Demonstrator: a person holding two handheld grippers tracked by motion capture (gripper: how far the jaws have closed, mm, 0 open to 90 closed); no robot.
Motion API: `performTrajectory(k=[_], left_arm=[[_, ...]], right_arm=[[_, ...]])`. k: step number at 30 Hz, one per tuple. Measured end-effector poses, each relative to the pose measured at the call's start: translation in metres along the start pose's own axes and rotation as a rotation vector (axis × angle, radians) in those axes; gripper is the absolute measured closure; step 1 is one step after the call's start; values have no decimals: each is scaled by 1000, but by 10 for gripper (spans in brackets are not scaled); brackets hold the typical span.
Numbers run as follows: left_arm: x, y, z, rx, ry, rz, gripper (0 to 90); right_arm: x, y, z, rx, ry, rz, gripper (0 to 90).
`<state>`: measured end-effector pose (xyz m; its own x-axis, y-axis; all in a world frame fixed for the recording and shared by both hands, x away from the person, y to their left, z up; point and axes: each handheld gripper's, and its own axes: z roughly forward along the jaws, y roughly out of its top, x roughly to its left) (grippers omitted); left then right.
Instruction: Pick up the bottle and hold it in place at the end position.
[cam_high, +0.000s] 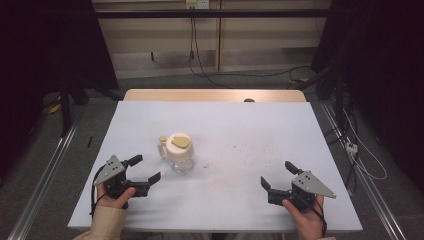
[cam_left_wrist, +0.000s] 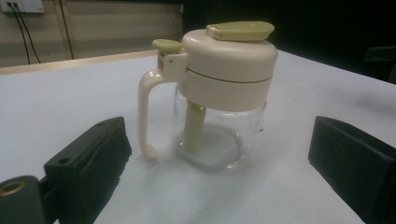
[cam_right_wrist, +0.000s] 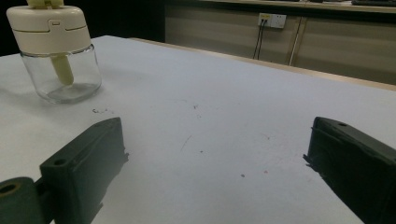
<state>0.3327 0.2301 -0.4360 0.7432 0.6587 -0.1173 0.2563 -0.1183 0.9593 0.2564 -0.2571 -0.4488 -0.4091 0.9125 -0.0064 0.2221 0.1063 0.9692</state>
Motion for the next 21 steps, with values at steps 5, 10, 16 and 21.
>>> performTrajectory(k=[5,10,16,21], left_arm=[[-4,1,3,-7,-16,7,37],[-7,3,7,-23,-24,-4,29],[-10,7,14,-29,-19,-21,27],[-14,10,22,-21,-12,-23,31]], right_arm=[[0,0,0,0,4,-2,41],[1,1,0,-1,5,-5,45],[1,1,0,-1,9,-6,46],[1,1,-1,-1,10,-4,47]])
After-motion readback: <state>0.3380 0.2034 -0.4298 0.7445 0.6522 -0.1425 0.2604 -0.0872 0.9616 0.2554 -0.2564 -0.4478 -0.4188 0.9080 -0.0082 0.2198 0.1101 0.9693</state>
